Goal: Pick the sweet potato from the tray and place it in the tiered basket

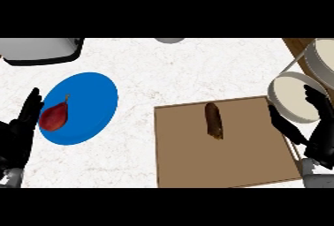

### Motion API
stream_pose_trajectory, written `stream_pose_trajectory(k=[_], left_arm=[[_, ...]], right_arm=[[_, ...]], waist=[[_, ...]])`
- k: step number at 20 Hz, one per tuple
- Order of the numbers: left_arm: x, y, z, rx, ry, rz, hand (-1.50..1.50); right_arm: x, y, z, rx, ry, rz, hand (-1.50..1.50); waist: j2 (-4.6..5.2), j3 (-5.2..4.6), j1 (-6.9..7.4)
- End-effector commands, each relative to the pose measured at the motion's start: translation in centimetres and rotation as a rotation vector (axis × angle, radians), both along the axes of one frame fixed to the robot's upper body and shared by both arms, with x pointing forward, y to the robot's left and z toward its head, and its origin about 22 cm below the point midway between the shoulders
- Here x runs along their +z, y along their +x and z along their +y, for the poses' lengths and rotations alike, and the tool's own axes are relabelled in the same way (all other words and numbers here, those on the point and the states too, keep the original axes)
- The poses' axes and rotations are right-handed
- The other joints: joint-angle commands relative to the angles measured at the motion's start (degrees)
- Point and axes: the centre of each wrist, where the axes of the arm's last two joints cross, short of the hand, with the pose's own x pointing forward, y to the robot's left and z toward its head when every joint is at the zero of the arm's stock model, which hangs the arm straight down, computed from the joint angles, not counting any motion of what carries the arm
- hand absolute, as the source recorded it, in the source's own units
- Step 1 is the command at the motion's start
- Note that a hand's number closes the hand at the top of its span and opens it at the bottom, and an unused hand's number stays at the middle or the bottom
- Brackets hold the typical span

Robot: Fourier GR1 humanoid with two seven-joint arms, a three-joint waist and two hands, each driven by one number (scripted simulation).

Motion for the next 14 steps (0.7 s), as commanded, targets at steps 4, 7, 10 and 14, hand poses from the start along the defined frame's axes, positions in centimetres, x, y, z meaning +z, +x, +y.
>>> stream_pose_trajectory(k=[4, 7, 10, 14], left_arm=[[1.1, 1.6, -0.4, -0.040, 0.029, -0.034, 0.00], [0.2, 0.8, -0.9, -0.066, 0.030, -0.018, 0.00], [0.7, 1.4, -1.3, -0.078, 0.036, -0.027, 0.00], [0.5, 2.0, -1.8, -0.091, 0.042, -0.032, 0.00]], right_arm=[[-3.9, -4.1, 2.8, -0.172, -0.120, 0.158, -1.50], [-5.2, -5.6, 2.3, -0.142, -0.187, 0.397, -1.50], [-5.1, -5.6, 2.8, -0.132, -0.240, 0.570, -1.50], [-2.2, -3.5, 5.0, -0.166, -0.283, 0.683, -1.50]], waist=[[0.54, -0.40, 1.68], [0.64, -0.69, 2.93], [0.89, -0.72, 3.75], [0.92, -0.61, 5.09]])
